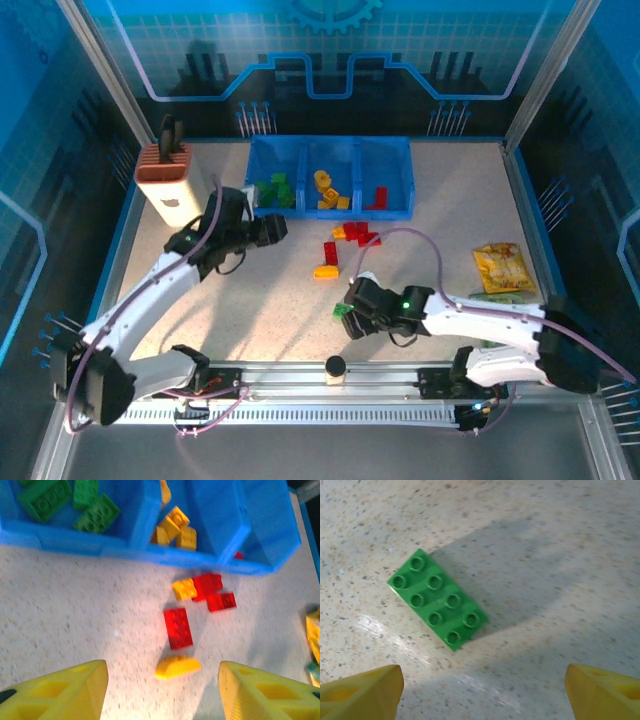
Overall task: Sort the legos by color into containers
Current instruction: Place the lego in the container, then pick up the lego from the bottom-center of the table.
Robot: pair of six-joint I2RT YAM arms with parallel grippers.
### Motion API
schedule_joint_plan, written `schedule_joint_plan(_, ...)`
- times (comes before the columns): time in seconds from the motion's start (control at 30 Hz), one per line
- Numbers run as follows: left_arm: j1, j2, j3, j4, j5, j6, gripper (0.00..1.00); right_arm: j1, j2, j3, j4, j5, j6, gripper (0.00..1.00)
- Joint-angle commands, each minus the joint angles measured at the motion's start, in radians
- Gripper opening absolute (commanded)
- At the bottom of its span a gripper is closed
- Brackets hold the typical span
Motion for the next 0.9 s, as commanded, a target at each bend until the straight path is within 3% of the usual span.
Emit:
schedule_joint_plan(0.0, -0.041, -0.113, -0.077, -0.057, -0.047, -0.035, 0.60, -0.017, 0.097, 0.076, 0.027, -0.096, -0.099, 0.85)
schedule_joint_plan(0.27, -0.092, -0.370, -0.169, -0.203, -0.067, -0.061, 0.60, -0.053, 0.265, 0.138, 0.039, -0.121, -0.118, 0.82)
schedule_joint_plan(0.53, -0.094, -0.470, -0.186, -0.282, -0.045, -0.057, 0.60, -0.059, 0.316, 0.144, 0.034, -0.130, -0.091, 0.78)
schedule_joint_plan(0.87, -0.095, -0.584, -0.196, -0.338, -0.043, -0.055, 0.59, -0.024, 0.372, 0.175, 0.060, -0.148, -0.083, 0.60)
